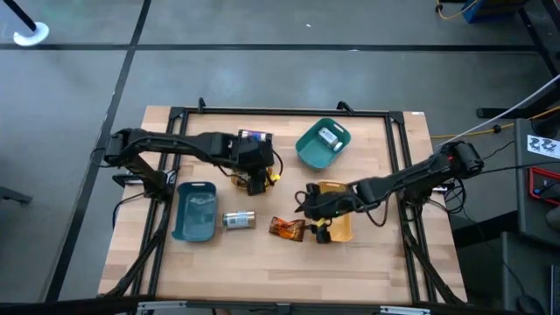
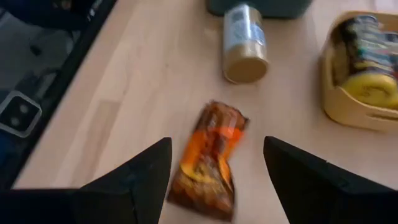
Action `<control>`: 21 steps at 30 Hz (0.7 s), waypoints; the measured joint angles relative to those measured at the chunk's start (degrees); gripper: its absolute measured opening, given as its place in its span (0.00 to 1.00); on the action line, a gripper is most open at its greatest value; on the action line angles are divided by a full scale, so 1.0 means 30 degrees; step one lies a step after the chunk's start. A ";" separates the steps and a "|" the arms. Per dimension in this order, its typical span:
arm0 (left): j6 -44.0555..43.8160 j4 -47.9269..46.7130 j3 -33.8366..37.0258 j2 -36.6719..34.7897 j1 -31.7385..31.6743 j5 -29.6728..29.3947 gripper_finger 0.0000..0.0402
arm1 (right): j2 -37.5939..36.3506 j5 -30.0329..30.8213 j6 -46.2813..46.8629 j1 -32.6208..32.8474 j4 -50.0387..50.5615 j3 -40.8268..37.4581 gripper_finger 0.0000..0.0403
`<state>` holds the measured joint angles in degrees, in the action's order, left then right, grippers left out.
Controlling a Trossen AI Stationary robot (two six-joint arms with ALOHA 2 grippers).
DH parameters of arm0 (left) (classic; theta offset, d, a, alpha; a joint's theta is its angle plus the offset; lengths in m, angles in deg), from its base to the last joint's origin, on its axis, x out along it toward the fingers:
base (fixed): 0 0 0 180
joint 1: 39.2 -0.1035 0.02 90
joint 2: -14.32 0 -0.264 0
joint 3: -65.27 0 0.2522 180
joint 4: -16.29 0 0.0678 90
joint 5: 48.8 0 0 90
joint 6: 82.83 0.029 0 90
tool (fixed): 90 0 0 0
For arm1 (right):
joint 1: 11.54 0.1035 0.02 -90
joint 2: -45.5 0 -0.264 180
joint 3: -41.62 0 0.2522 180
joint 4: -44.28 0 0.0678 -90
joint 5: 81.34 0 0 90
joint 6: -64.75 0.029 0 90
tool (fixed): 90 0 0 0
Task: Sort spices by type
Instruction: Put the orange seasoning pack into the bottom yellow bin
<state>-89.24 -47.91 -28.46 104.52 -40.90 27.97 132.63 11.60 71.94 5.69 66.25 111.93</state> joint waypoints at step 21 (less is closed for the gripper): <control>-0.2217 0.1345 0.0007 0.0022 0.4155 -0.0015 0.59 | 0.6337 0.2448 0.2172 0.0724 -0.5378 0.0007 0.63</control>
<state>-95.89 -43.88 -28.43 104.58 -28.43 27.92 151.64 18.95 78.46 7.86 50.12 111.96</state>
